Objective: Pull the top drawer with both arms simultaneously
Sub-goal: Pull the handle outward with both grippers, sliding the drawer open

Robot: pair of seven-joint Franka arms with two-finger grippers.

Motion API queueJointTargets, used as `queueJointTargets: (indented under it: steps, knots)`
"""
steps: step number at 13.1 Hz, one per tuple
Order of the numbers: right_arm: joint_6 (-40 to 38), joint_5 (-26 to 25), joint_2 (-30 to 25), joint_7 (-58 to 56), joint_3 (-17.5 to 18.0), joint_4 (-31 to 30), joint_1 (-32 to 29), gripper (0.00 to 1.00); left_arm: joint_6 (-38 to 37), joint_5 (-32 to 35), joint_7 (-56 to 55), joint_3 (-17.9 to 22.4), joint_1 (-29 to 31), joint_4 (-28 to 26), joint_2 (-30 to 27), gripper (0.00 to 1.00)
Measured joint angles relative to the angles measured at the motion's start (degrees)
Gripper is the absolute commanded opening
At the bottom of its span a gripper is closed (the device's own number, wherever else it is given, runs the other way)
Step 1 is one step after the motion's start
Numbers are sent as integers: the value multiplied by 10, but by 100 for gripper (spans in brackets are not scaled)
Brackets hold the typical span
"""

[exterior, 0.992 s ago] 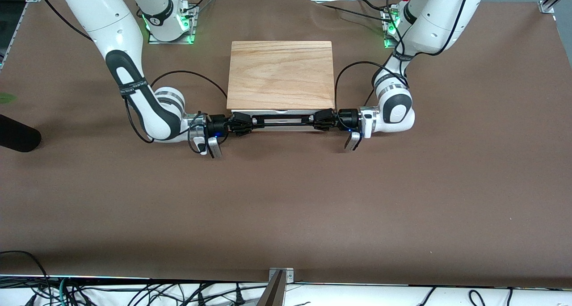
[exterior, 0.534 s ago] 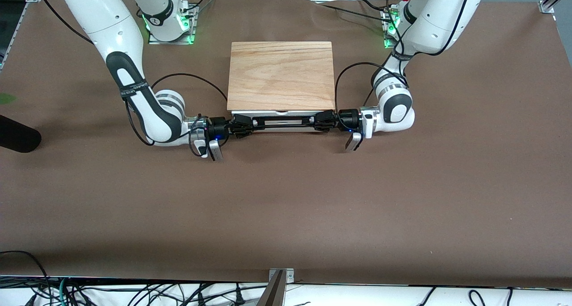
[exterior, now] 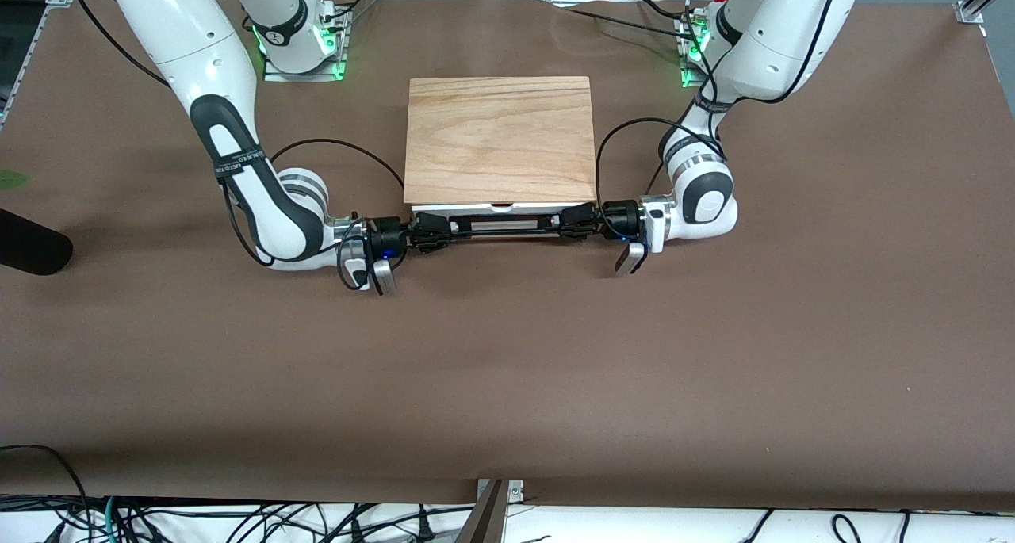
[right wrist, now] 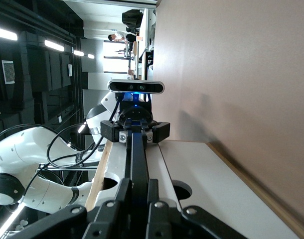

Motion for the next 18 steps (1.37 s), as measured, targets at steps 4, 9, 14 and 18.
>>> queueJointTargets:
  steps: [4, 9, 14, 18]
  knots:
    - [2, 0, 4, 4, -7, 11, 5, 0, 5, 0, -9, 1, 0, 12, 5, 0]
    - [2, 0, 5, 6, -12, 15, 9, 0, 15, 0, -14, 0, 0, 12, 2, 0]
    - [1, 0, 5, 8, -17, 19, 13, 0, 40, 0, -16, -2, -3, 8, -10, 0]
    - [0, 0, 5, 15, -22, 22, 18, 0, 48, 0, -22, -2, -3, 7, -14, 0]
